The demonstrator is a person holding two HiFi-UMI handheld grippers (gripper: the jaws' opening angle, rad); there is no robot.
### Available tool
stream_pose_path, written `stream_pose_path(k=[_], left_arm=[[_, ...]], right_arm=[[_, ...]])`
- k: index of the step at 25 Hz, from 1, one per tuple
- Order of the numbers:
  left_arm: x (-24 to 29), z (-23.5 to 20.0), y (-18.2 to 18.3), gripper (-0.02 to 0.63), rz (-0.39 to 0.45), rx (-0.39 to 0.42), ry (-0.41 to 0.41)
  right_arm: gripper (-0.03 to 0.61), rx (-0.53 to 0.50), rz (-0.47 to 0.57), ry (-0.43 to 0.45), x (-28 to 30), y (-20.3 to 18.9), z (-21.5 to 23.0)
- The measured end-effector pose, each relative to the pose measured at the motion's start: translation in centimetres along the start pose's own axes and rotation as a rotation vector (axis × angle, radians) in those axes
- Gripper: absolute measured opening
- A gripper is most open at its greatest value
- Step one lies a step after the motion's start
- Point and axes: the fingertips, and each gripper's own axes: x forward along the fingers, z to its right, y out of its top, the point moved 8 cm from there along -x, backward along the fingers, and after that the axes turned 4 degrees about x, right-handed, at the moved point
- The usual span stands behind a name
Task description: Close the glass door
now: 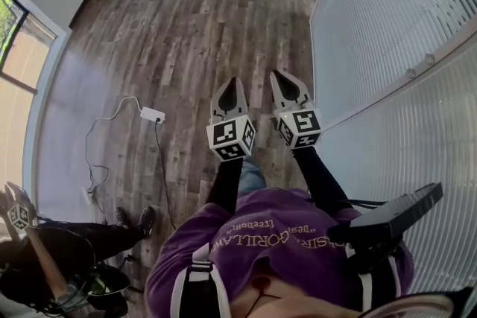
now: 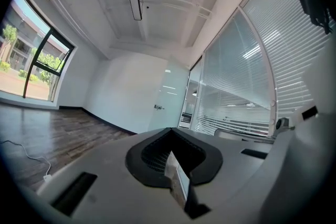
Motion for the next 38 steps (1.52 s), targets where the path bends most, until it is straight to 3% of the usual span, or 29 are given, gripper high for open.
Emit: stream_pose_path(k=[9,18,24,32,38], left_arm=[[12.6,-6.4,3.8,0.000,0.020,0.014,-0.029],[19.6,-9.9,2.6,-0.001,-0.006,0.000,-0.017],[25.2,-12.2,2.4,0.000,-0.011,-0.006,0.032],[38.3,-12.7,4.9,0.000,0.023,0.019,0.073],[44.6,-12.8,6.1,0.000,0.018,0.019,0.105]], right_arm=[[-0.009,-0.005,0.004,-0.006,13.9,2.2,3.3],[-0.009,-0.005,-0.033,-0.007,21.3,0.6,5.8],[-0.009,0.006,-0.036,0.049,27.8,0.6,8.3],[-0.009,-0.010,-0.021,0.125,38.7,3.4,16.1],[-0.009,-0.027,-0.031,0.159,44.1,5.2,20.2]])
